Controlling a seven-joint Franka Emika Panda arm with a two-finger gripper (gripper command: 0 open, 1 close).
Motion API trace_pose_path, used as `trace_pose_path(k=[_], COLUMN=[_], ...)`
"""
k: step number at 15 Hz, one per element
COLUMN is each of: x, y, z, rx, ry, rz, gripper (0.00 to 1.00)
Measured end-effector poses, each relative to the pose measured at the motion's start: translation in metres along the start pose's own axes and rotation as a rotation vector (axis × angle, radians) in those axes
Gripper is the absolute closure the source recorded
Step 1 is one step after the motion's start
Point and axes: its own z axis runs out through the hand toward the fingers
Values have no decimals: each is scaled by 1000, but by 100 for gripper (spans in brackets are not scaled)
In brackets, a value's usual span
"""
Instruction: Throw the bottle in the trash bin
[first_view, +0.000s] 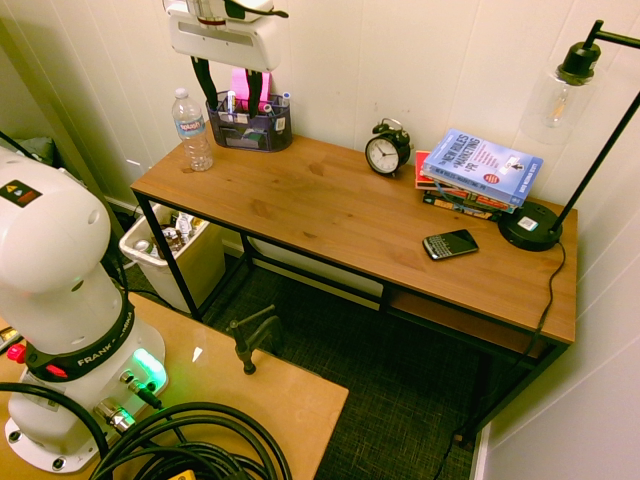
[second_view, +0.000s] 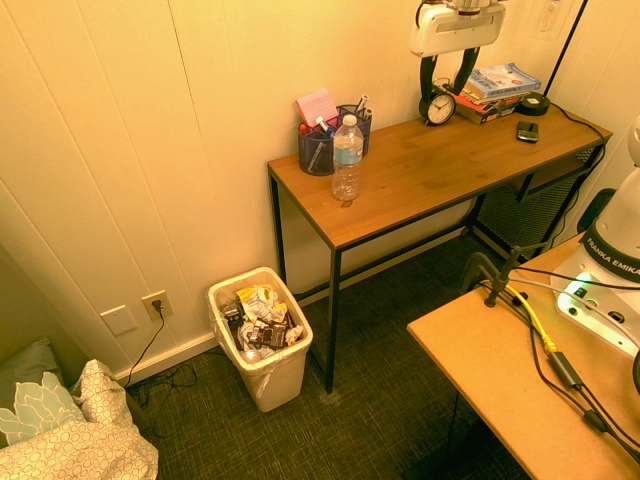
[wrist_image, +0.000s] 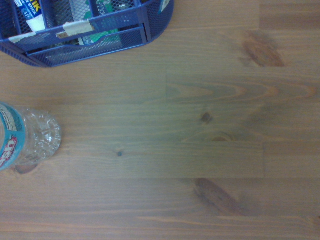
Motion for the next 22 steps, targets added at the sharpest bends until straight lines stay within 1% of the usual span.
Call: trace_pose_path(k=[4,8,12,15,17,19,22], x=[-4,-29,-56,-80,-95,-103,-101], y=[-5,-32,-68,-119,-153,-176,-179], z=[4,14,0,-7,1,13,34], rx=[4,1,24,23,-8,-43,-87], ry=[5,9,25,17,4,-14,-18], rz=[-21,-88,-149,-191,-210,-210,-183], gripper=[0,0,0,0,0,0,0])
